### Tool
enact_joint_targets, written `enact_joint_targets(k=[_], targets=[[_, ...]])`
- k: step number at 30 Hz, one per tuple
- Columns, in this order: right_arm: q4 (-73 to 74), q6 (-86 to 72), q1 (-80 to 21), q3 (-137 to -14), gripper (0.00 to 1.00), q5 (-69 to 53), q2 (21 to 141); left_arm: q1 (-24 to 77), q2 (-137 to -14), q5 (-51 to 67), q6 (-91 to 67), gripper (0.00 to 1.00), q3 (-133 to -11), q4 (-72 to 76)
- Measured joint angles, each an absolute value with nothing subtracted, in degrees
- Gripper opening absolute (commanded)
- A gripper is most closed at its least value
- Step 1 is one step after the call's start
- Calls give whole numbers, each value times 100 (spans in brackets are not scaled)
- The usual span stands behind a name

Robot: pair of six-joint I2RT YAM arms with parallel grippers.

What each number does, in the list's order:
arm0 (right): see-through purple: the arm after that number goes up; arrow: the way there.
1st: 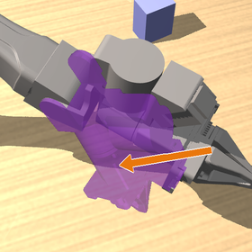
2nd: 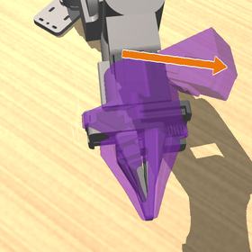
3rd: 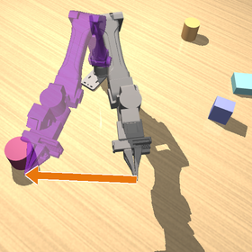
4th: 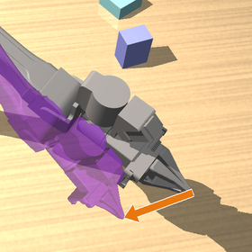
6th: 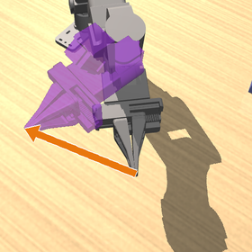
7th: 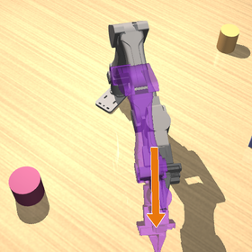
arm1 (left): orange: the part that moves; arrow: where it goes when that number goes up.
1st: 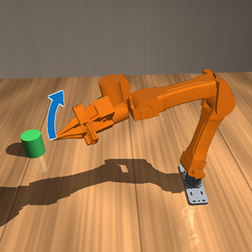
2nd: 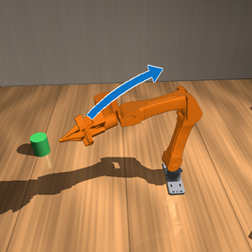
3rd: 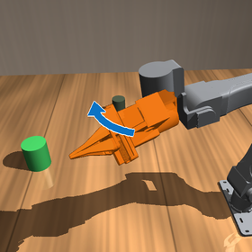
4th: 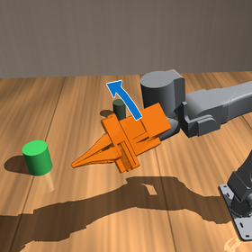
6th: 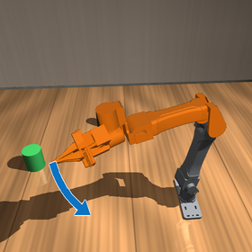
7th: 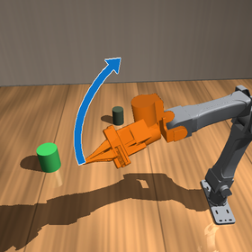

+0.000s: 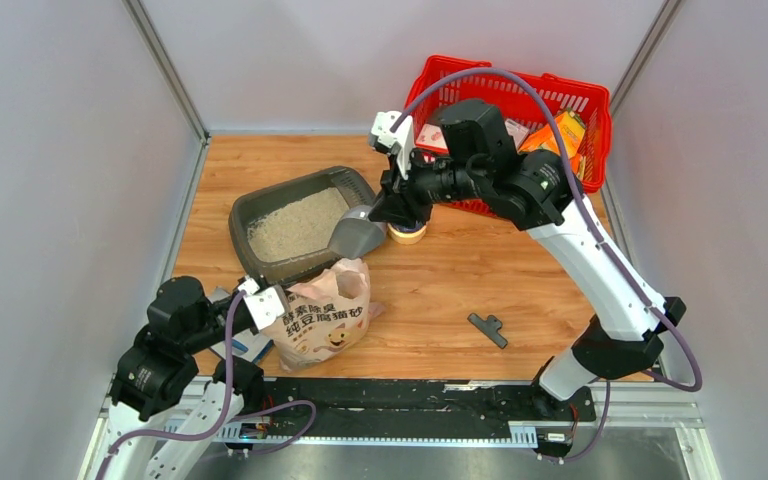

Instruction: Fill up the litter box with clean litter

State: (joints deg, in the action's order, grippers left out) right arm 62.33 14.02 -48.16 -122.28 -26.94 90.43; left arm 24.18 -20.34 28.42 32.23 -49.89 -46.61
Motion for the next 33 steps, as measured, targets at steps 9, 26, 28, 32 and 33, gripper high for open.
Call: enact_joint_targets(k=[9,26,28,32,33], targets=[[6182,1280,-4945,-11642,0,-2475,9048,2383,-1957,2842,3221,0,-4989,-4696],[5994,882,-5468,-10962,0,-1811,9330,2349,-1933,3037,2825,0,-4987,-4681],[5815,322,-5594,-10936,0,-1256,9467,2331,-1990,3006,2768,0,-4987,-4641],[5701,-642,-5760,-11048,0,-357,9712,2294,-2110,2941,2692,0,-4987,-4576],[5706,-794,-5789,-11093,0,-217,9762,2287,-2121,2941,2679,0,-4987,-4563]])
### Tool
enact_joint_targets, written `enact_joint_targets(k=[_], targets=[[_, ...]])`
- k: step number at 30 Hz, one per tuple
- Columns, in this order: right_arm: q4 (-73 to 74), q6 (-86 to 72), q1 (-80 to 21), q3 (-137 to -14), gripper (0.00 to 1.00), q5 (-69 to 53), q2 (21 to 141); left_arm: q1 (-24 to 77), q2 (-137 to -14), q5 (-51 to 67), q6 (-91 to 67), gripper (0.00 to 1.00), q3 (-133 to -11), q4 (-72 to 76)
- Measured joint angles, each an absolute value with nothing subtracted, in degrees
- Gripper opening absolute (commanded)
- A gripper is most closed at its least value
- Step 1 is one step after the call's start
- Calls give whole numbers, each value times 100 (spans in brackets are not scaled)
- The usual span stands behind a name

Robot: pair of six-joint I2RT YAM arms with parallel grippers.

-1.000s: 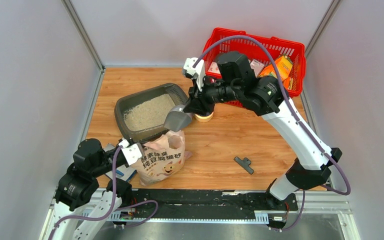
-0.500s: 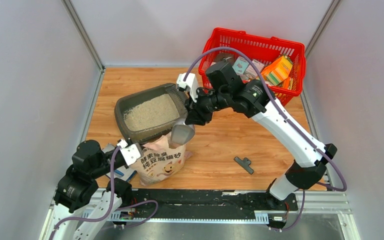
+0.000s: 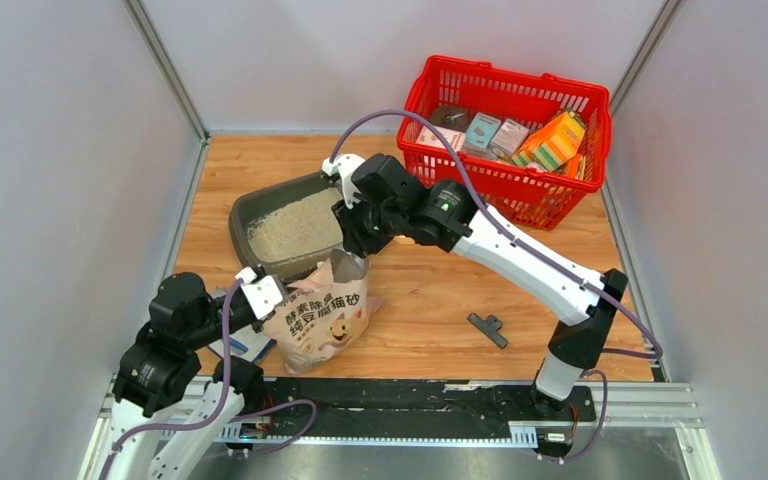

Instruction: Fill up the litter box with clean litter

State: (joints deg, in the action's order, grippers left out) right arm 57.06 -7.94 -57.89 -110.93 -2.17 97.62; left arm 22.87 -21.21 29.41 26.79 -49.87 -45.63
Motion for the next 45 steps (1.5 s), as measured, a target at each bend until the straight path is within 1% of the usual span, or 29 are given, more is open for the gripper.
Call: enact_joint_targets(k=[3,6,14,17,19,21,24,27,31,33,39,43,45], targets=[[5728,-1332,-5833,-11220,0,123,9955,2285,-2128,2934,2617,0,-4987,-4560],[5754,-1525,-5835,-11227,0,78,10086,2285,-2143,2952,2578,0,-4993,-4554],[5752,-1020,-5955,-10667,0,-650,10138,2290,-2217,3194,2405,0,-5107,-4641],[5714,-937,-5981,-10462,0,-707,10138,2290,-2270,3295,2349,0,-5107,-4626],[5701,-917,-5996,-10449,0,-615,10138,2296,-2300,3345,2324,0,-5109,-4600],[5664,-998,-6036,-10449,0,-36,10125,2296,-2320,3376,2303,0,-5113,-4584],[5570,-1179,-6069,-10442,0,499,10123,2296,-2355,3402,2259,0,-5124,-4565],[5186,-1278,-6123,-9990,0,749,9913,2294,-2412,3400,2224,0,-5124,-4519],[4338,-1326,-6222,-8952,0,873,9330,2294,-2436,3430,2191,0,-5127,-4512],[4062,-1317,-6265,-8659,0,882,9203,2296,-2451,3430,2176,0,-5129,-4508],[3496,-1256,-6274,-8086,0,587,8954,2294,-2582,3428,2084,0,-5129,-4403],[3282,-1151,-6149,-7999,0,178,9035,2294,-2683,3430,2023,0,-5129,-4333],[3229,-1120,-6029,-7992,0,-213,9142,2296,-2707,3459,1977,0,-5127,-4311]])
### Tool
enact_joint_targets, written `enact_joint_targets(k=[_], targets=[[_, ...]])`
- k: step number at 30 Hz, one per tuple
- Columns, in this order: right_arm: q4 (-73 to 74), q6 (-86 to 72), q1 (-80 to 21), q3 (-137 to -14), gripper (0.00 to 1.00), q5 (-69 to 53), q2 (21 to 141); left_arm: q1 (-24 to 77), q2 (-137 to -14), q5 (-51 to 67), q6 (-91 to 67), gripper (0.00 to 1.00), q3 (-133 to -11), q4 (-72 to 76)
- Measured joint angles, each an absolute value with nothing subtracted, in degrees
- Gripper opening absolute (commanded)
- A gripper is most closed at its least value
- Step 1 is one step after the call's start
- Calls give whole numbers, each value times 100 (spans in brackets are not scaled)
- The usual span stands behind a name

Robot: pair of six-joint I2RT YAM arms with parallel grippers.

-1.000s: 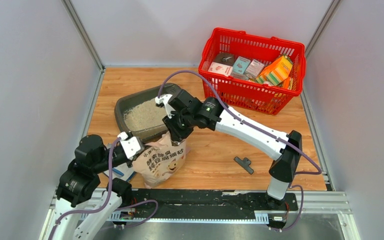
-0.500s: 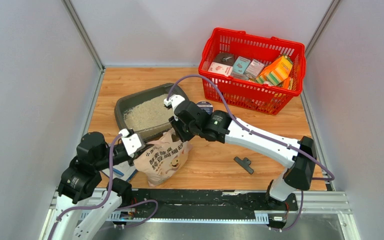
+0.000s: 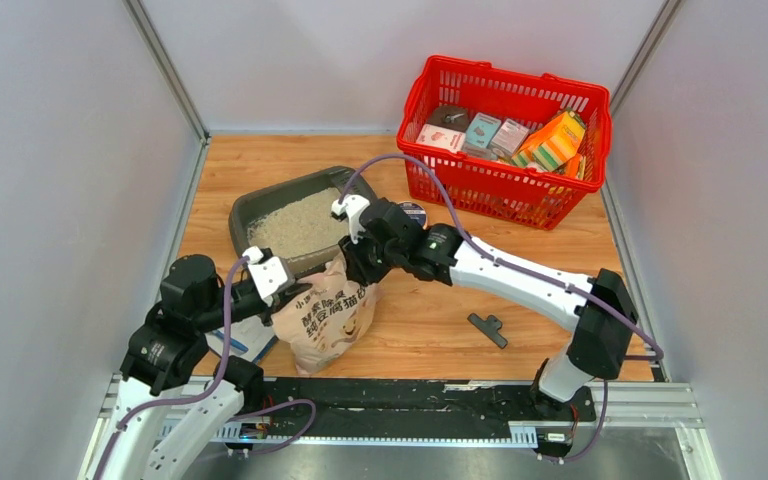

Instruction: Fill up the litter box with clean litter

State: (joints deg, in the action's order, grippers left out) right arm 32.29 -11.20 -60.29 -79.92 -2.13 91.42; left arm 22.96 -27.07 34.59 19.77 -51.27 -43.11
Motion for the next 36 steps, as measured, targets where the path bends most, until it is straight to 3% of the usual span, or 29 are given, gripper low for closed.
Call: enact_joint_targets(k=[12,21,36], targets=[[3050,-1387,-5164,-8416,0,-2886,9939,2318,-2698,3603,2023,0,-5105,-4377],[3273,-1994,-4727,-8927,0,-4543,10082,2322,-2670,3494,2912,0,-5280,-4700],[2912,-3382,-3500,-8742,0,-5253,9642,2322,-2443,3081,4862,0,-5618,-5577]])
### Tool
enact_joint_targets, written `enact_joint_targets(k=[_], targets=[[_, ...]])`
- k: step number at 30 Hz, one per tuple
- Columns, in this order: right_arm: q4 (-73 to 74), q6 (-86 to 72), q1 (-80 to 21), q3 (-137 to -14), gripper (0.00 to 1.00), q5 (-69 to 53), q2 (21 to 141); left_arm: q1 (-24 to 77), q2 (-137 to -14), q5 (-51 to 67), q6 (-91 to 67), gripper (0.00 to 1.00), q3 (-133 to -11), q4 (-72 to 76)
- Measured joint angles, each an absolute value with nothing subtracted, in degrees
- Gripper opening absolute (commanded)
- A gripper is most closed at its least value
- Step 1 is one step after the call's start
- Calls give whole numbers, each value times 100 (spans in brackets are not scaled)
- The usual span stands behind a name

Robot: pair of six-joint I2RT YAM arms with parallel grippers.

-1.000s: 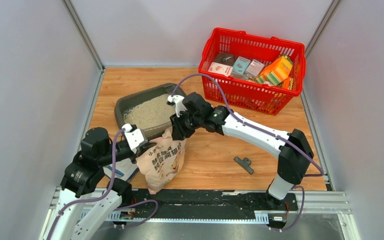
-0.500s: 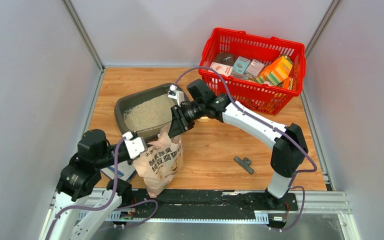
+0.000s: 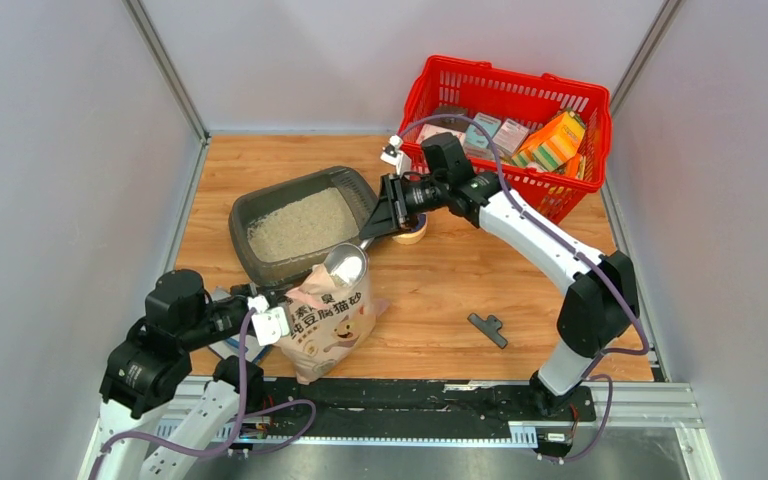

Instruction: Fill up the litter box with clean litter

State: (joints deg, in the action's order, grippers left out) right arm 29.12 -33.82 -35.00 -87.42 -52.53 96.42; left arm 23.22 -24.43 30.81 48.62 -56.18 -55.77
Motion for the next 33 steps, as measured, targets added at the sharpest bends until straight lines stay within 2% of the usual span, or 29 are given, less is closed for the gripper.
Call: enact_joint_targets(k=[15,25,33], targets=[[2171,-4941,-3166,-7811,0,-5544,9424,2331,-2620,2965,5282,0,-5736,-5728],[2139,-4956,-3142,-7979,0,-5100,9240,2335,-2930,2779,4613,0,-5902,-5481],[2139,-4860,-3055,-8466,0,-5030,9581,2311,-3247,2626,3911,0,-5902,-5166]])
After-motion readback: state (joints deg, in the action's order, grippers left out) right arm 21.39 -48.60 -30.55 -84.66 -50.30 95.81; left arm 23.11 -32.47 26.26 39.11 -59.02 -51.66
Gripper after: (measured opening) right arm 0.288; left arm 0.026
